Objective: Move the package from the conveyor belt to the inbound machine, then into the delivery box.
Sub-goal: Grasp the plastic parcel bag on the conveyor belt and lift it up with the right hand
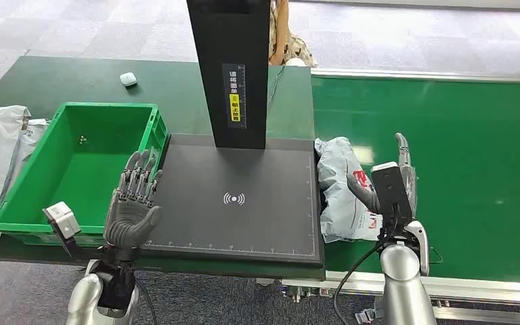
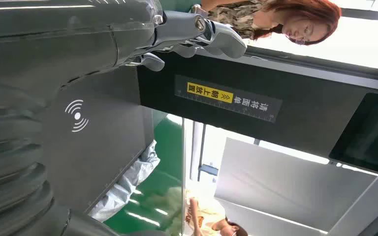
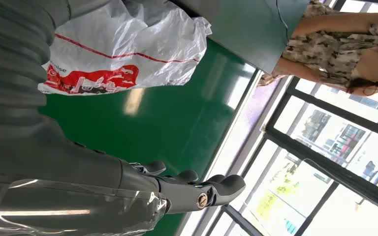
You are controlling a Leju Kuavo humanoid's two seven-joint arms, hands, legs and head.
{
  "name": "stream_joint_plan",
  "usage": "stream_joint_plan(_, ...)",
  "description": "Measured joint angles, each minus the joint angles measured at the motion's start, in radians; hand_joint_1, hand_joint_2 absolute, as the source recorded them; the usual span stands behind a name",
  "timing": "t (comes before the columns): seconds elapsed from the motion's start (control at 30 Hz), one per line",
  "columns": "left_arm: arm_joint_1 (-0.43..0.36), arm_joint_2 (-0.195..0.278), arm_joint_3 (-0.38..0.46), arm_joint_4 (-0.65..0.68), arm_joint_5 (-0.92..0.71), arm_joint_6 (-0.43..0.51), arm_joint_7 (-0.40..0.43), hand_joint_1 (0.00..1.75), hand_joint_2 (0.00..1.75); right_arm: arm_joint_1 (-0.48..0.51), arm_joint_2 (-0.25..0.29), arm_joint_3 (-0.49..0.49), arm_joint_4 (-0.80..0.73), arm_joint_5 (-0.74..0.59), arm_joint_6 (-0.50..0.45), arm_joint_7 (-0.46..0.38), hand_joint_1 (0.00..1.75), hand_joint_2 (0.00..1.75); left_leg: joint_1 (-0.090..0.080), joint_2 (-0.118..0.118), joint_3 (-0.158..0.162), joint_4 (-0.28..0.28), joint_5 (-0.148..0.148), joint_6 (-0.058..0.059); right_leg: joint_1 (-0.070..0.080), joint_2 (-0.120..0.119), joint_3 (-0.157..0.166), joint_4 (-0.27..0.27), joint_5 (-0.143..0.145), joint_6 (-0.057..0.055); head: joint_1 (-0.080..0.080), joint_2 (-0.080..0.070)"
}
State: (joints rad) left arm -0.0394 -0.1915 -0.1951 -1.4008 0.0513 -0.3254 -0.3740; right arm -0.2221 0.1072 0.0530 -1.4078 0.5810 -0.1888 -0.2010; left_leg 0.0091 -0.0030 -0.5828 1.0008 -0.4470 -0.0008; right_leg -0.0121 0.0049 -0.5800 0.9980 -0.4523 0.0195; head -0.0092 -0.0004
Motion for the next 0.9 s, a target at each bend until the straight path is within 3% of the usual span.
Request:
stream_joint_plan(0.5, 0.0, 0.0, 0.001, 0.0, -0.002, -0.001, 0.0, 0.0, 1.75, -0.018, -0.01, -0.021, 0.013, 0.045, -0.005, 0.031, 0.0, 1.75, 0.0, 0.0, 0.0, 0.0, 0.0, 0.0, 0.0, 0.0, 0.0, 0.0, 0.0, 0.0, 0.0, 0.0)
stream_joint_plan(0.67, 0.002, 0.002, 0.001, -0.001, -0.011, -0.002, 0.0, 0.0, 1.75, -0.165, -0.098, -0.045, 0.16, 0.181, 0.008, 0.129, 0.0, 1.75, 0.0, 0.0, 0.0, 0.0, 0.001, 0.001, -0.001, 0.0, 0.001, 0.0, 0.001, 0.001, 0.0, 0.0)
stream_joint_plan(0.9, 0.005, 0.008, 0.0, 0.0, -0.028, -0.018, 0.011, 0.0, 1.75, -0.35, -0.231, -0.065, 0.543, 0.192, 0.188, 0.206, 0.0, 1.75, -0.001, -0.002, 0.0, 0.001, 0.001, 0.001, -0.001, -0.003, 0.001, 0.0, 0.002, 0.001, 0.0, 0.0)
